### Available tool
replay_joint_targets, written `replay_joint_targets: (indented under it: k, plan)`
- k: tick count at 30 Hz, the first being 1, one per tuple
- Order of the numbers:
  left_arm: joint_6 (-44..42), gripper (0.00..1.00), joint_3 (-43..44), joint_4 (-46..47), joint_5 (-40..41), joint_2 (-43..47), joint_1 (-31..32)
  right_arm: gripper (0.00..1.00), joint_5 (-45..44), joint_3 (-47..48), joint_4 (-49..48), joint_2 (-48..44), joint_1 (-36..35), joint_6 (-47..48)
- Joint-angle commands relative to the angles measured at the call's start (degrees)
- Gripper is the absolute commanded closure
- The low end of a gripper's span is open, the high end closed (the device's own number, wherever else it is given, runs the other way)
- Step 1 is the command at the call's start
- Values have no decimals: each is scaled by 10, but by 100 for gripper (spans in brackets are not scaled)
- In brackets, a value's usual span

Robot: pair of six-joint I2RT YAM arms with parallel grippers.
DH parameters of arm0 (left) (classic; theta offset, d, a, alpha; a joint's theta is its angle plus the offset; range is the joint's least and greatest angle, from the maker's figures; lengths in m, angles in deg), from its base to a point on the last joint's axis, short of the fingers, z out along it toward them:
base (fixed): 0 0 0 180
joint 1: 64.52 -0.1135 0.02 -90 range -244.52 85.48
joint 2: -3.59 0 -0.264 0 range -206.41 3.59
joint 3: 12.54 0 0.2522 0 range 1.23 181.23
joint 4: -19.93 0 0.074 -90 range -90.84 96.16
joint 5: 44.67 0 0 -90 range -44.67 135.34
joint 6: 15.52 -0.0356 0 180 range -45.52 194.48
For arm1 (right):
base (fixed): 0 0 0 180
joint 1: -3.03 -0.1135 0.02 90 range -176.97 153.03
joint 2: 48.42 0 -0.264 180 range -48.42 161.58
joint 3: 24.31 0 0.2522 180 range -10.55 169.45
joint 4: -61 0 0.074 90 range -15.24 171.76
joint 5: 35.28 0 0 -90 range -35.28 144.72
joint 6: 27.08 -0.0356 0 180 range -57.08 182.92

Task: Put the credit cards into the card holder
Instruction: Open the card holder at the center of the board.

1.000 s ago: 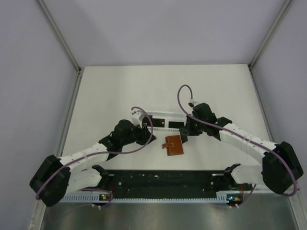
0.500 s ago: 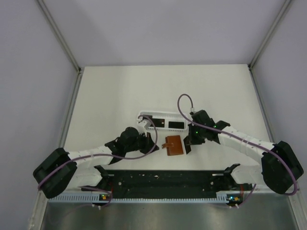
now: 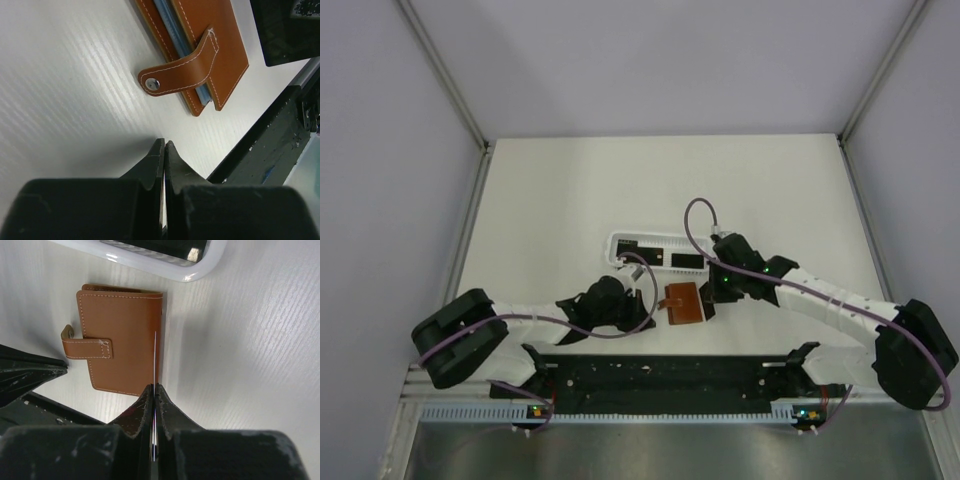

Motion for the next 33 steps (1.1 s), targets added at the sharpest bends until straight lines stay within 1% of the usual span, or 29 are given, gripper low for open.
replay_joint_targets:
  k: [1, 13, 19, 22, 23, 25, 33]
  plan:
    - [11, 100, 22, 27, 23, -40, 9, 100, -34, 27, -14, -20, -10, -10]
    - [17, 100, 57, 38, 34, -123, 20, 100, -34, 21, -47, 38, -10, -14]
    - [22, 100, 56, 66, 24, -149, 20, 100, -21, 16, -66, 53, -10, -16]
    - [23, 100, 56, 83, 18, -150, 20, 100, -20, 12, -78, 62, -10, -18]
    - [23, 100, 56, 89, 16, -149, 20, 100, -3, 11, -84, 67, -10, -18]
    - [23, 100, 56, 101, 11, -143, 20, 100, 3, 6, -93, 73, -10, -21]
    - [18, 100, 62, 132, -4, -109, 21, 100, 32, -8, -134, 88, -10, -36]
